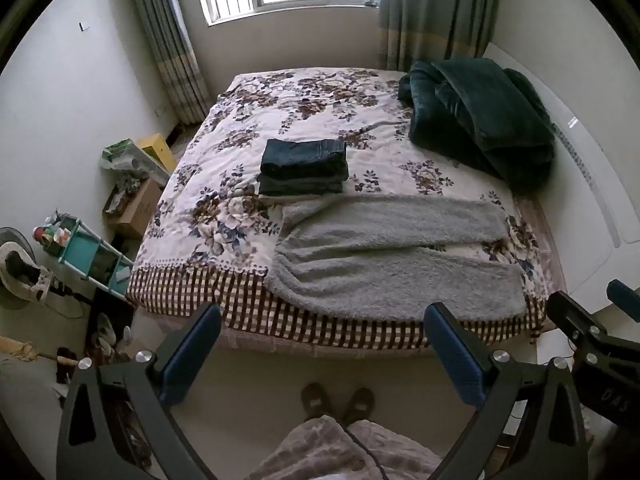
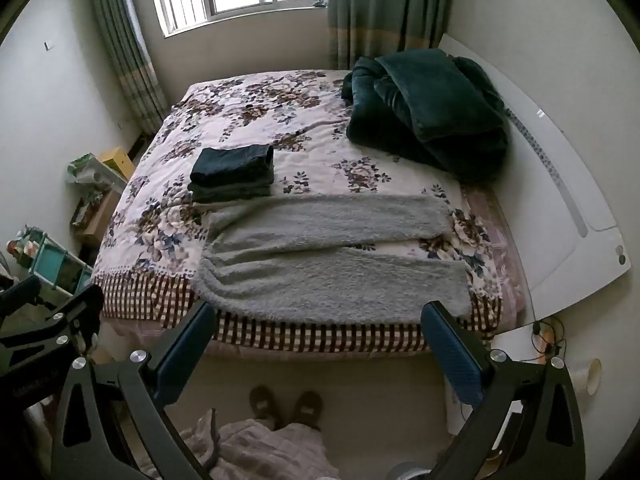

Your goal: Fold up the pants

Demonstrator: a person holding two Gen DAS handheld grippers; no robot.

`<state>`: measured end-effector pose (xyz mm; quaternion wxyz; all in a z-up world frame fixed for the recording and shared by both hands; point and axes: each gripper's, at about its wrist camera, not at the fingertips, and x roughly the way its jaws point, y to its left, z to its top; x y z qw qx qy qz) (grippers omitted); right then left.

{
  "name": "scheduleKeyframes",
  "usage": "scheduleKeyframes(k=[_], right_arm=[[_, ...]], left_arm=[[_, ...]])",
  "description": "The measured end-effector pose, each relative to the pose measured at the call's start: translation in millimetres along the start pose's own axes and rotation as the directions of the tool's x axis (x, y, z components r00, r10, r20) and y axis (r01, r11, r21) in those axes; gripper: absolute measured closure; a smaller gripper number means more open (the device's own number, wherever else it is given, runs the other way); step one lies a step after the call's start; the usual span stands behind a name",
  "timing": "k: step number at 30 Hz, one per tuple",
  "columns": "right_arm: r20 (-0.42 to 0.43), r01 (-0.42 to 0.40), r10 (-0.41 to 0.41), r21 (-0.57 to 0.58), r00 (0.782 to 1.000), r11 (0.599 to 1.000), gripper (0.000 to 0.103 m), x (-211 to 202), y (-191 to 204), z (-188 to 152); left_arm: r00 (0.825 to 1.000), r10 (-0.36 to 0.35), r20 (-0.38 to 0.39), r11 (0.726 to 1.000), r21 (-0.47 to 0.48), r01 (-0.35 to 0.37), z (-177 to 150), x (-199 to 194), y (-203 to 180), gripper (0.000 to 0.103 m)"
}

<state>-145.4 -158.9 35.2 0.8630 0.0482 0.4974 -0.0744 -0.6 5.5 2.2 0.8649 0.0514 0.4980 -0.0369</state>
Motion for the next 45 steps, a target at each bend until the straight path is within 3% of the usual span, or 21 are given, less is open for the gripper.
scheduleKeyframes(k=[45], right_arm=[[-0.011, 0.005, -0.006, -0.022, 1.000, 1.000, 0.000, 12.3, 23.9, 10.9]], left_arm=[[1.000, 0.016, 0.026, 1.000, -0.020, -0.015, 9.5, 3.6, 25.3, 0.000]])
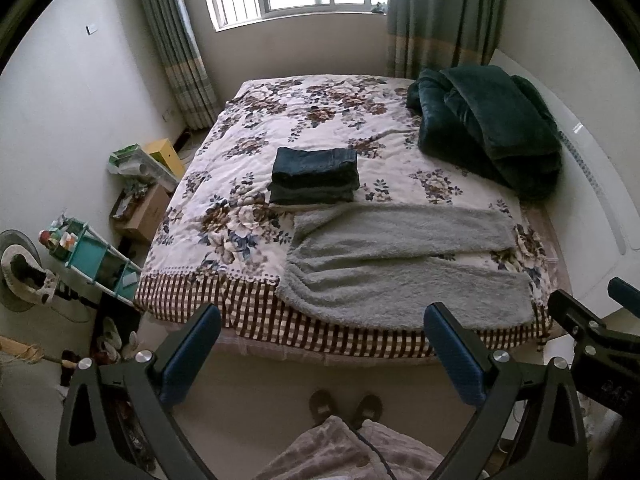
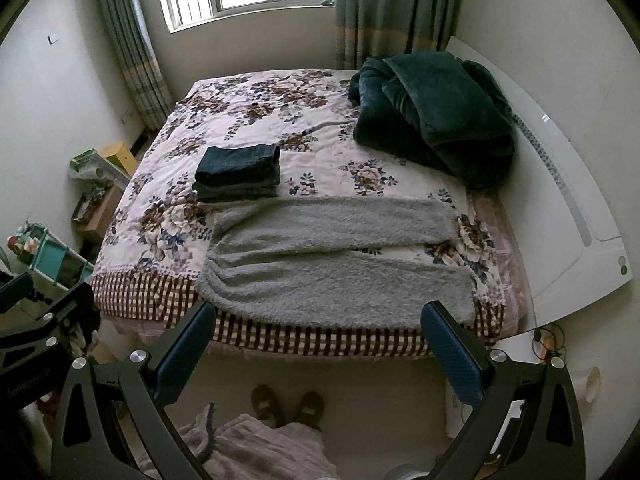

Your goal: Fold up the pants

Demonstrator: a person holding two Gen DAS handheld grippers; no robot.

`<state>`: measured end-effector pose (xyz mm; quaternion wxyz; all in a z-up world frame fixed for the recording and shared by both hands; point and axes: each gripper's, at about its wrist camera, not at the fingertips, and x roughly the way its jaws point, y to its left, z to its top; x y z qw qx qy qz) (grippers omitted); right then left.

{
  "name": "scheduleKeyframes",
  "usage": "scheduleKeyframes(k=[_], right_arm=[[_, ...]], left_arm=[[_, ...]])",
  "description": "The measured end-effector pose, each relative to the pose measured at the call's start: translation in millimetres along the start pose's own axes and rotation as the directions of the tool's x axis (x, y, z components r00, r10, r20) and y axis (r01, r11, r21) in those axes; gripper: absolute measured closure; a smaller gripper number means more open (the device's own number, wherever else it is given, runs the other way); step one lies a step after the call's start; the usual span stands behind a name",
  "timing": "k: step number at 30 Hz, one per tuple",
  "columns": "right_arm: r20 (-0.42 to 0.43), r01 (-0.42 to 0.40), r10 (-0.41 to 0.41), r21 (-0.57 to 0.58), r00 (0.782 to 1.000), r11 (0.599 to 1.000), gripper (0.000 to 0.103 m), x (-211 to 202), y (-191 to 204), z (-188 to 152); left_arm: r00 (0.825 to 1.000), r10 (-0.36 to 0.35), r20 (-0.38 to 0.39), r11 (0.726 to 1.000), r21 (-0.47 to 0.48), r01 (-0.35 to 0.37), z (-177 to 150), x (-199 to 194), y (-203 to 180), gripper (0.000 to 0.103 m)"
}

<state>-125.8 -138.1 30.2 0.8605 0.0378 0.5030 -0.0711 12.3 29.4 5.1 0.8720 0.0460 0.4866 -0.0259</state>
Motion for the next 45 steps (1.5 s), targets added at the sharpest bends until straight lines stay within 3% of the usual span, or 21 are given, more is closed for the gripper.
scheduleKeyframes(k=[28, 36, 45], right_arm=[[-0.022, -0.012, 0.012, 0.009, 1.000, 1.000, 0.000, 7.3, -8.4, -21.7], [-0.019, -0.010, 0.011, 0.059, 1.000, 0.998, 0.000, 51.5, -30.8, -11.9], [-0.013, 0.048, -0.047, 0.126, 0.999, 0.991, 0.000, 137.3, -61.4, 44.0]], left_arm=[[1.000, 0.006, -0.006, 1.000, -0.004, -0.007, 3.4, 2.4, -23.8, 0.000], [0.999, 0.038, -0.001, 0.997, -0.069, -0.038, 11.5, 45.0, -35.4, 0.000], [0.998, 0.043, -0.046, 0.997, -0.065, -0.046, 39.5, 127.3, -52.1, 0.000]])
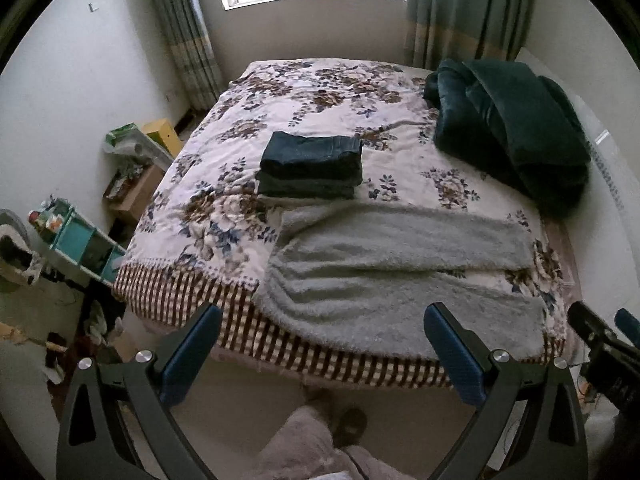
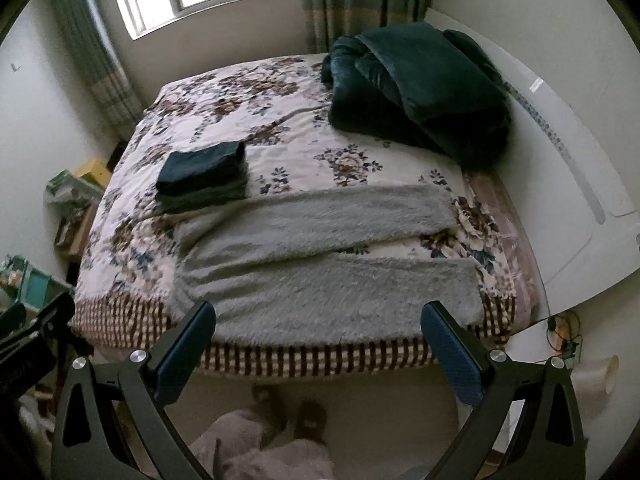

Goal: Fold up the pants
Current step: 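Lower both grippers onto the grey pants' waistband and close them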

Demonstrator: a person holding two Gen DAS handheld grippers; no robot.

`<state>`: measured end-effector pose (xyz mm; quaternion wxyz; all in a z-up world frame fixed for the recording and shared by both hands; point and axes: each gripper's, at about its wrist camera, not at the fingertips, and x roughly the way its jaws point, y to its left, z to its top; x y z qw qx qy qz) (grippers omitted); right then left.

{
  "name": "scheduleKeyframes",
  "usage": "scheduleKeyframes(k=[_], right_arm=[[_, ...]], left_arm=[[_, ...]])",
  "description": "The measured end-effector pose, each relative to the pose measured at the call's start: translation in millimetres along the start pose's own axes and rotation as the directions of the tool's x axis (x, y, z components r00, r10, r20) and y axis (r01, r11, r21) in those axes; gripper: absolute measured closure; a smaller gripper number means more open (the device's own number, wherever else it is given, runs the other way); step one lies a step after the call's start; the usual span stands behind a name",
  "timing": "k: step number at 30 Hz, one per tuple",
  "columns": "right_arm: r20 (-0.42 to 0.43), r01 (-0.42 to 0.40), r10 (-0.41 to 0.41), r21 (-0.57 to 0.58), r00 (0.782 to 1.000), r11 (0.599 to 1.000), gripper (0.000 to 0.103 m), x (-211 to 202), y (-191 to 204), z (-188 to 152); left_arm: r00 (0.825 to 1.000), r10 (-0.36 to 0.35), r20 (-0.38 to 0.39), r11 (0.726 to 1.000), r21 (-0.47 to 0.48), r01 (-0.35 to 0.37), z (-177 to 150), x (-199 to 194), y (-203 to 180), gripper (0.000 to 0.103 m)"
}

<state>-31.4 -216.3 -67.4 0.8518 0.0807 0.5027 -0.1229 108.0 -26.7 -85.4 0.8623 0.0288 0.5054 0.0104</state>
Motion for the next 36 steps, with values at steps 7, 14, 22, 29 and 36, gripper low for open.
scheduleKeyframes(k=[7, 14, 22, 29, 36], right_arm=[[-0.015, 0.087, -0.086, 0.084, 0.996, 0.993, 0.000, 96.3, -3.7, 66.0], [-0.105, 0.159, -0.147, 0.115, 0.984, 0.981, 0.000, 227.5, -9.0, 135.5], [-0.250, 0.245, -0.282, -0.169, 0.926, 0.955, 0.000, 437.0, -30.8, 173.7], [-0.418, 0.205, -0.342, -0.340, 0.841, 0.918, 0.000, 633.0, -86.3, 195.9], [-0.420, 0.152, -0.516, -0.647, 0.747, 0.747, 0.000, 782.9, -111.9, 210.8]], left_arm=[[0.999, -0.017, -0.028, 0.998, 0.061, 0.019, 56.0, 84.6, -20.7, 0.000], [0.994, -0.051, -0.100, 0.988, 0.142, 0.065, 127.3, 196.7, -51.7, 0.000], [0.988, 0.088, -0.123, 0.922, 0.386, -0.034, 162.9, 368.8, -128.8, 0.000], [0.948, 0.164, -0.272, 0.825, 0.564, 0.019, 149.4, 538.8, -199.5, 0.000], [0.926, 0.231, -0.299, 0.724, 0.689, 0.042, 140.6, 644.3, -257.1, 0.000]])
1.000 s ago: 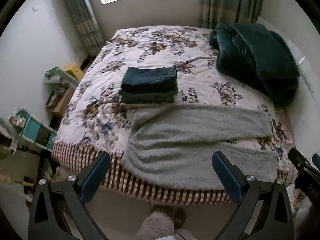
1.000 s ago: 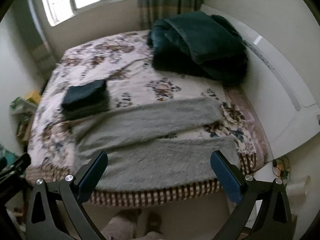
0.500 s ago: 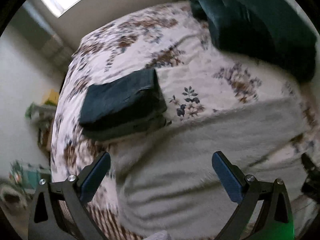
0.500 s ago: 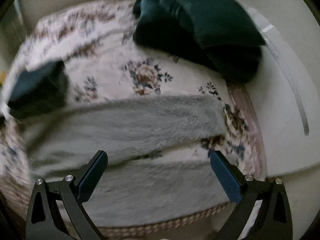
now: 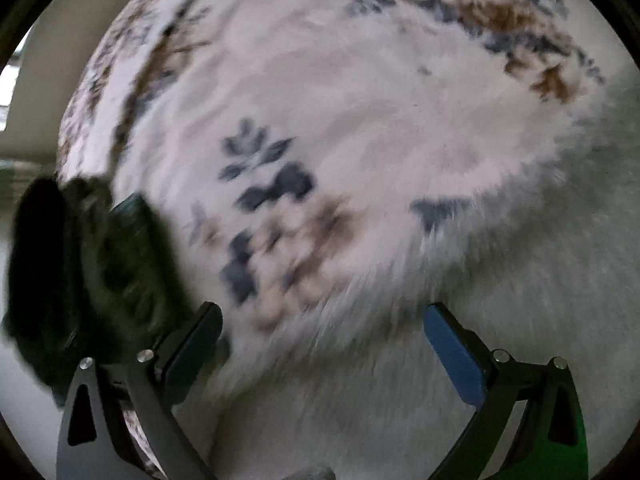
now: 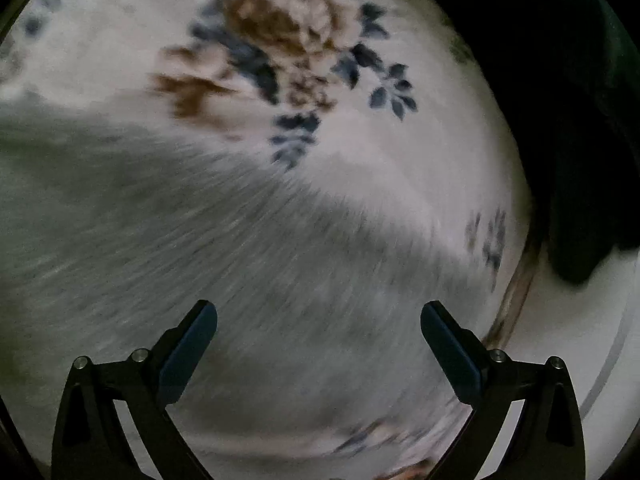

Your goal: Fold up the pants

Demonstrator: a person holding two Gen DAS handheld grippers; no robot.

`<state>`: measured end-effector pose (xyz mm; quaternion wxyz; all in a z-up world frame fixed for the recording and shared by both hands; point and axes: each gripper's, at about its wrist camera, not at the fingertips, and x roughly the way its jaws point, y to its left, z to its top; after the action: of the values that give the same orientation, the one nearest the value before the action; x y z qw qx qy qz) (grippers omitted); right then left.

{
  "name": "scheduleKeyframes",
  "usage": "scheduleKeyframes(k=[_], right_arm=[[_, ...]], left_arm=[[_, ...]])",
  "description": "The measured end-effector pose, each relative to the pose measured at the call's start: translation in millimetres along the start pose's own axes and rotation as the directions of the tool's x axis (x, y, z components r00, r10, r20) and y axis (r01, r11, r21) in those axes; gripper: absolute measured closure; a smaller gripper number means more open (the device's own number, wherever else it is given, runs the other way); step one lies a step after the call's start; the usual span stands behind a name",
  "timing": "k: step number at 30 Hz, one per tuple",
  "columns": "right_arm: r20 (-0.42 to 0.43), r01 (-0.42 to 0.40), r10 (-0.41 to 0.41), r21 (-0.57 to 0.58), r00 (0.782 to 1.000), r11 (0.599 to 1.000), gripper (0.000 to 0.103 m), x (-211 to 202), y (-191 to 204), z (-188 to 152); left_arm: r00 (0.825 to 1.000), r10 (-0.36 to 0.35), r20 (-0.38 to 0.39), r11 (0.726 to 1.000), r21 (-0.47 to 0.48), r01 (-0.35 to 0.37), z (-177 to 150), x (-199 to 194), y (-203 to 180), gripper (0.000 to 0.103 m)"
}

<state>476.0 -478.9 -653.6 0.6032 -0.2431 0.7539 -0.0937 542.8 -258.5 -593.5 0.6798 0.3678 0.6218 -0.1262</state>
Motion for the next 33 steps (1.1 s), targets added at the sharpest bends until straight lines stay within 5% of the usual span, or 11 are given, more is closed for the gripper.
scheduleKeyframes(k=[3, 4, 6, 8, 10, 16, 22, 26, 29, 33], right_arm=[[-0.009, -0.002, 0.002, -0.083, 1.000, 0.997, 0.001, 25.8, -2.4, 19.8], [-0.008, -0.029, 0.028, -0.114, 1.000, 0.993, 0.005, 32.6, -1.1, 24.3], [-0.010, -0.116, 0.116, -0.137, 0.993, 0.984, 0.027, 38.6, -0.5, 28.3], [-0.009, -0.222, 0.222, -0.109, 0.975, 0.969, 0.068, 39.0, -2.8, 28.7], [0.025, -0.260, 0.262, -0.068, 0.965, 0.963, 0.088, 35.8, -7.1, 23.8], [0.170, -0.321, 0.302, 0.094, 0.938, 0.943, 0.093, 11.2, -43.2, -15.0], [0.330, -0.411, 0.322, 0.251, 0.888, 0.876, 0.093, -33.1, -78.8, -90.9], [0.397, -0.473, 0.336, 0.321, 0.854, 0.821, 0.093, -77.2, -47.1, -192.6], [0.387, -0.490, 0.351, 0.358, 0.852, 0.795, 0.093, -87.1, -14.8, -269.3], [0.291, -0.452, 0.359, 0.386, 0.887, 0.804, 0.093, -74.8, 39.4, -359.7]], left_arm=[[0.998, -0.057, -0.023, 0.998, 0.039, 0.058, 18.0, 21.8, -12.6, 0.007], [0.994, -0.102, -0.029, 0.994, 0.045, 0.104, 20.1, 25.9, -14.8, 0.022], [0.982, -0.188, -0.019, 0.981, 0.040, 0.189, 19.7, 24.1, -14.6, 0.051], [0.970, -0.243, 0.007, 0.969, 0.044, 0.242, 15.2, 12.7, -15.0, 0.085], [0.971, -0.232, 0.053, 0.972, 0.040, 0.230, 6.3, -3.6, -18.0, 0.098], [0.968, -0.172, 0.181, 0.980, -0.070, 0.187, -29.3, -60.6, -13.9, 0.100], [0.928, -0.209, 0.309, 0.928, -0.238, 0.288, -92.6, -145.6, -11.0, 0.100], [0.906, -0.257, 0.336, 0.874, -0.318, 0.366, -161.1, -187.0, -19.8, 0.100], [0.901, -0.302, 0.313, 0.834, -0.371, 0.408, -220.2, -205.9, -43.1, 0.100], [0.898, -0.390, 0.203, 0.788, -0.431, 0.440, -274.9, -184.6, -88.5, 0.100]])
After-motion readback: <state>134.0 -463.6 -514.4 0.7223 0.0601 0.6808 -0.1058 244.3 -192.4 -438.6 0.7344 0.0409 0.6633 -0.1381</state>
